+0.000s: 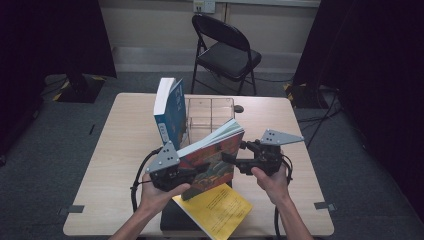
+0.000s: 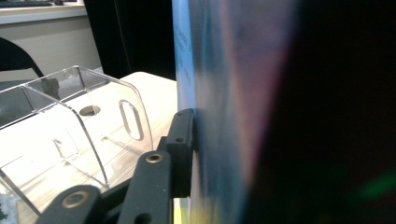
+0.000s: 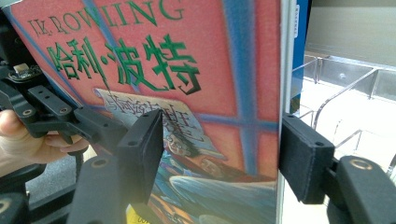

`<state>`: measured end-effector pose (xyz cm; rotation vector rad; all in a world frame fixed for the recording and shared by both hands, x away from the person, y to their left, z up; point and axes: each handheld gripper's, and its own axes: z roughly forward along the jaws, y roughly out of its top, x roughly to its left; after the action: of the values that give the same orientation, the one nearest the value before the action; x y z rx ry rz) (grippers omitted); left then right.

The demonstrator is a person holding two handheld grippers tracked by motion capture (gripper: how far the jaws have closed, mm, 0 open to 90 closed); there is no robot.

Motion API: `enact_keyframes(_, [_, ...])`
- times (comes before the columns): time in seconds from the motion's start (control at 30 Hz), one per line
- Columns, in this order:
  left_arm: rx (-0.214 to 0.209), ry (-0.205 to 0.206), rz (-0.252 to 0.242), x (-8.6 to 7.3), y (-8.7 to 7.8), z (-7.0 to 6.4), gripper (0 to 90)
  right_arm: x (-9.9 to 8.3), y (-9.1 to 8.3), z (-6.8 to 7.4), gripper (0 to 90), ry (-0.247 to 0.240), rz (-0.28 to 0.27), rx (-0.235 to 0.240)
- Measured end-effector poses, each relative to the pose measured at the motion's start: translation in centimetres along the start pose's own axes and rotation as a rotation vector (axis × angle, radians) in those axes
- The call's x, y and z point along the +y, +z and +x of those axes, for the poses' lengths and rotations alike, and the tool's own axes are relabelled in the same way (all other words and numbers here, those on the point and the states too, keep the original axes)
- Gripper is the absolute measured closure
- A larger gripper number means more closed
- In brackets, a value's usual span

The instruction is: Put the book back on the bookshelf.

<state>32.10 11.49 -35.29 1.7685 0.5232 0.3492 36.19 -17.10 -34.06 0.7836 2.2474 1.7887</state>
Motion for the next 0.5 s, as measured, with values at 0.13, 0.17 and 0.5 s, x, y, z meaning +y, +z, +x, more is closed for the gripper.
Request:
enact_keyframes(0.13, [0.039, -0.023, 0.015, 0.14, 0.0, -0.03, 73.9, -0.02, 0.03, -0.07, 37.0, -0.001, 0.001, -0.007])
enact_keyframes(0.17, [0.037, -0.025, 0.012, 0.12, -0.01, 0.01, 74.1, 0.0, 0.02, -0.06, 37.1, -0.004, 0.003, -0.009])
enact_keyframes(0.5, [0.036, -0.053, 0.016, 0.19, -0.27, 0.03, 74.5, -0.31, -0.67, 0.15, 36.0, -0.003, 0.016, -0.033])
